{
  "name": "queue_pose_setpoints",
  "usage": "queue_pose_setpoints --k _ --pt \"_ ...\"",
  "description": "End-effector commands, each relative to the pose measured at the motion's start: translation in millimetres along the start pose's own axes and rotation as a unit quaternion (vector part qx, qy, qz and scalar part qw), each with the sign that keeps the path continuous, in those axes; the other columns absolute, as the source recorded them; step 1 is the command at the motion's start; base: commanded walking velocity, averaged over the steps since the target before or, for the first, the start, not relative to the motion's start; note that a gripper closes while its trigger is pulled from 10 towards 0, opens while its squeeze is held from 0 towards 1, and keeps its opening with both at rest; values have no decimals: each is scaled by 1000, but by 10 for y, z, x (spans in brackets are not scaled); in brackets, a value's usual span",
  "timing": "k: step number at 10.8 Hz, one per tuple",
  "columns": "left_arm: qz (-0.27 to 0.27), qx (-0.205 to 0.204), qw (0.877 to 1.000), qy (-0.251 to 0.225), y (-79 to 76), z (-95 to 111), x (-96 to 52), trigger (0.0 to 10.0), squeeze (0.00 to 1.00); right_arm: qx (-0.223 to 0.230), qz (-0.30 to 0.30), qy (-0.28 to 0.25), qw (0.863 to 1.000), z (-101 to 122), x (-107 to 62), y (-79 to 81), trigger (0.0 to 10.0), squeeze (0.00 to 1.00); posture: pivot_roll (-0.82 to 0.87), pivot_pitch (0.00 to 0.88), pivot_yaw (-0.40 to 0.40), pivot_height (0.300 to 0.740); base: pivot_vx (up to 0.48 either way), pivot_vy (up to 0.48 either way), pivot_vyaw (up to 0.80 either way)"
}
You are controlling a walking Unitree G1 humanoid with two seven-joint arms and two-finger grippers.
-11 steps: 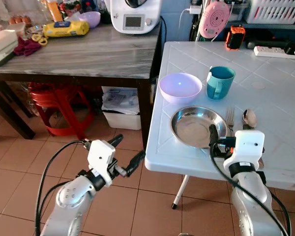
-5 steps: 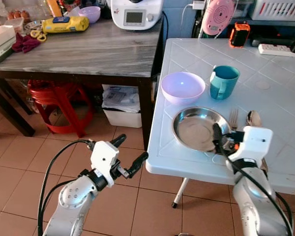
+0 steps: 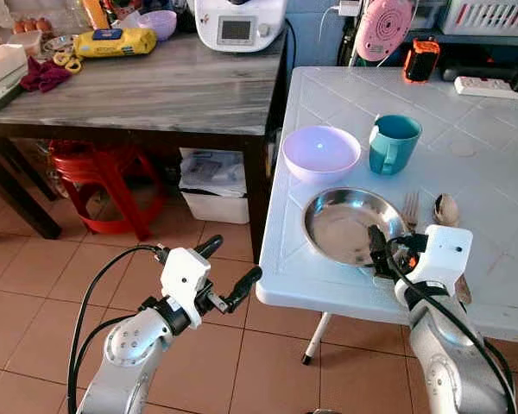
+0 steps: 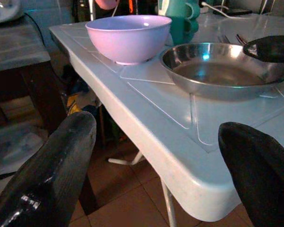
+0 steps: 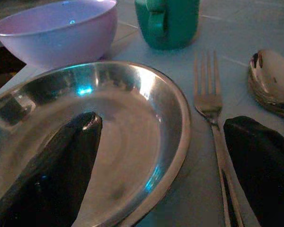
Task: Setting the table
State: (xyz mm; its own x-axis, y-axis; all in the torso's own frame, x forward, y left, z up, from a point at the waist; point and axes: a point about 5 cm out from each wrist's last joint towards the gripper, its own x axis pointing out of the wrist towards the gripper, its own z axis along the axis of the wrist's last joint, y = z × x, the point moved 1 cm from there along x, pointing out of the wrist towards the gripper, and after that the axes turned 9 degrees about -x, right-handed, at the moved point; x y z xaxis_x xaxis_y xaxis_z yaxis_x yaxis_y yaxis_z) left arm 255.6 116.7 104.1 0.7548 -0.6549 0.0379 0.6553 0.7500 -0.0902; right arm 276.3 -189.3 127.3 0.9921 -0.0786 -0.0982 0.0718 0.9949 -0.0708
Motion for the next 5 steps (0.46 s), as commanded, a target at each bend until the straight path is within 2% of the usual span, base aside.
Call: queue_pose_setpoints --k 1,3,5 --pt "3 9 1000 6 29 -17 -7 10000 0 3 12 3 1000 16 19 12 10000 0 -217 123 69 740 0 0 0" --pt "2 11 1000 6 37 -28 -8 10000 0 13 15 21 1000 -35 30 -12 10000 0 -214 124 70 740 0 0 0" --pt "3 13 1000 6 42 -26 -11 10000 0 34 33 47 998 -113 45 31 10000 0 -208 127 74 740 0 0 0"
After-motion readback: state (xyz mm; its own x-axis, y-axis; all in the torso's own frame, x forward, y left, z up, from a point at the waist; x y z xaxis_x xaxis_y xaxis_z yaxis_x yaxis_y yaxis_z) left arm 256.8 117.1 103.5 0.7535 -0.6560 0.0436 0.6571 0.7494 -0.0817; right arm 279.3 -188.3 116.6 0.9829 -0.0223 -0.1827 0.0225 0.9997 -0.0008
